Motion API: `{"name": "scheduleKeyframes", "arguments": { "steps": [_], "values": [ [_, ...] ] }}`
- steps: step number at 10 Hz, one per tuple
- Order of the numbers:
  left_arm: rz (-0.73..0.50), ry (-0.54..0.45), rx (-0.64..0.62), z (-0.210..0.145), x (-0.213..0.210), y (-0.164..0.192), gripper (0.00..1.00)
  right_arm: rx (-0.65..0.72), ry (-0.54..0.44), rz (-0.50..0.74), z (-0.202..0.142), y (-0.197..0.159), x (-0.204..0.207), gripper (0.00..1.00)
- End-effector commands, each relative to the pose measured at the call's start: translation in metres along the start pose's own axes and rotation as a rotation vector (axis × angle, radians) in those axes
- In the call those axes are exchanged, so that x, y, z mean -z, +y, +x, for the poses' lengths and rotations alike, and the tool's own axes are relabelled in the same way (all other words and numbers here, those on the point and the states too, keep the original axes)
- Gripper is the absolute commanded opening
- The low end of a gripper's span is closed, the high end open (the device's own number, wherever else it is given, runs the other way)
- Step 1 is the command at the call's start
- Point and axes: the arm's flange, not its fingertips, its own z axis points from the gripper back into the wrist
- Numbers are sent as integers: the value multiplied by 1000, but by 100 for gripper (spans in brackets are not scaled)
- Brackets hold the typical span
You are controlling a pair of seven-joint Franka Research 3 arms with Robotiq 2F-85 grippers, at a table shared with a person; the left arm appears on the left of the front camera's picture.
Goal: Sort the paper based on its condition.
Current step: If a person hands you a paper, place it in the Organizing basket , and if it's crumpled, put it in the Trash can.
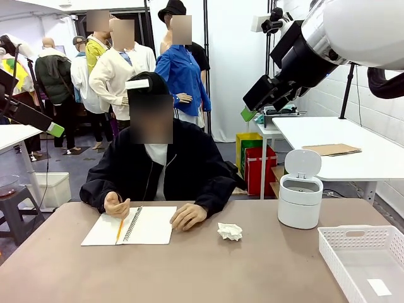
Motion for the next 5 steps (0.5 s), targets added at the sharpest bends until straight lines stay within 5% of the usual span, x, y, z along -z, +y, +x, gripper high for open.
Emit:
{"name": "scheduleKeyframes", "arguments": {
  "steps": [1, 5],
  "values": [
    [-3, 6, -2, -2, -1, 0, 100, 0, 0, 0, 0, 0, 0, 100],
    [-3, 6, -2, -2, -1, 0, 100, -5, 178, 40, 20, -21, 51, 100]
  ]
}}
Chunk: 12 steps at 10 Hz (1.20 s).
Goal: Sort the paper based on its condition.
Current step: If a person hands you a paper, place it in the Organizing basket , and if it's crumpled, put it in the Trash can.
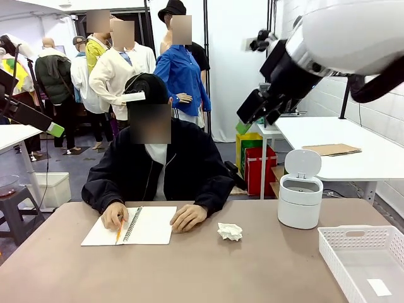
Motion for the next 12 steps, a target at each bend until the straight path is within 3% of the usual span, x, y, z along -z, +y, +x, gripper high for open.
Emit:
{"name": "scheduleKeyframes", "arguments": {
  "steps": [1, 5, 8, 10, 12],
  "values": [
    [-4, 6, -3, -2, -1, 0, 100, -7, 118, 7, 25, -29, 28, 100],
    [-4, 6, -3, -2, -1, 0, 100, -36, 314, 56, 36, -79, 133, 100],
    [-4, 6, -3, -2, -1, 0, 100, -31, 435, 40, 31, -94, 202, 100],
    [-4, 6, -3, -2, -1, 0, 100, -33, 470, 30, 25, -99, 234, 100],
    [-4, 6, -3, -2, -1, 0, 100, -11, 433, 41, 22, -98, 242, 100]
  ]
}}
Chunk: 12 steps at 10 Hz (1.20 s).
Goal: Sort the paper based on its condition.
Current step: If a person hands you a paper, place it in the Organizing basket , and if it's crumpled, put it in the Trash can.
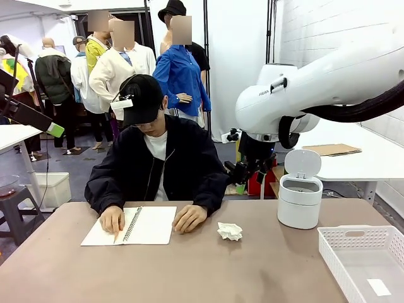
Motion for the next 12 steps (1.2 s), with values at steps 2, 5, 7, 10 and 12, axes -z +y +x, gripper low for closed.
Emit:
{"name": "scheduleKeyframes", "arguments": {
  "steps": [2, 5, 7, 10, 12],
  "values": [
    [-4, 6, -3, -2, -1, 1, 100, -4, 3, -1, -3, 1, -4, 100],
    [-4, 6, -3, -2, -1, 1, 100, -2, -1, -1, 0, 1, -2, 100],
    [-4, 6, -3, -2, -1, 1, 100, -61, 50, 19, 26, -17, 22, 100],
    [-4, 6, -3, -2, -1, 1, 100, -81, 134, 45, 52, -28, 61, 100],
    [-4, 6, -3, -2, -1, 1, 100, -96, 185, 54, 64, -31, 88, 100]
  ]
}}
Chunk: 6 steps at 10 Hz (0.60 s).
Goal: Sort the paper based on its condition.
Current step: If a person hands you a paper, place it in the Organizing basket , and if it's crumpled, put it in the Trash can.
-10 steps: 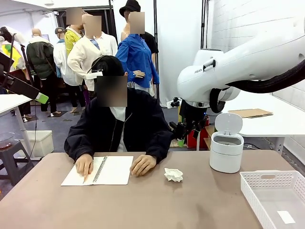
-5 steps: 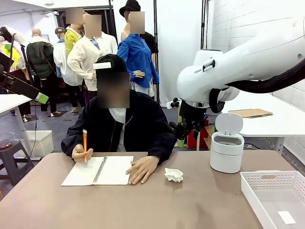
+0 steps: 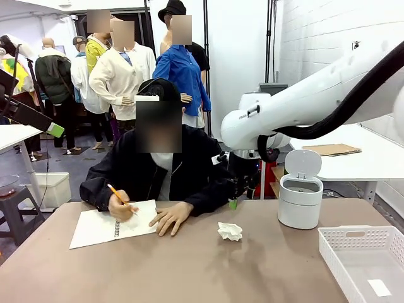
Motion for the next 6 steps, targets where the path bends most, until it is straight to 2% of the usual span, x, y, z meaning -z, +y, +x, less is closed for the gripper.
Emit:
{"name": "scheduleKeyframes", "arguments": {
  "steps": [1, 6],
  "values": [
    [-5, 6, -3, -2, -1, 1, 100, -34, 76, -13, 21, -6, 10, 100],
    [-5, 6, -3, -2, -1, 1, 100, -121, 161, 55, 29, 18, 53, 100]
  ]
}}
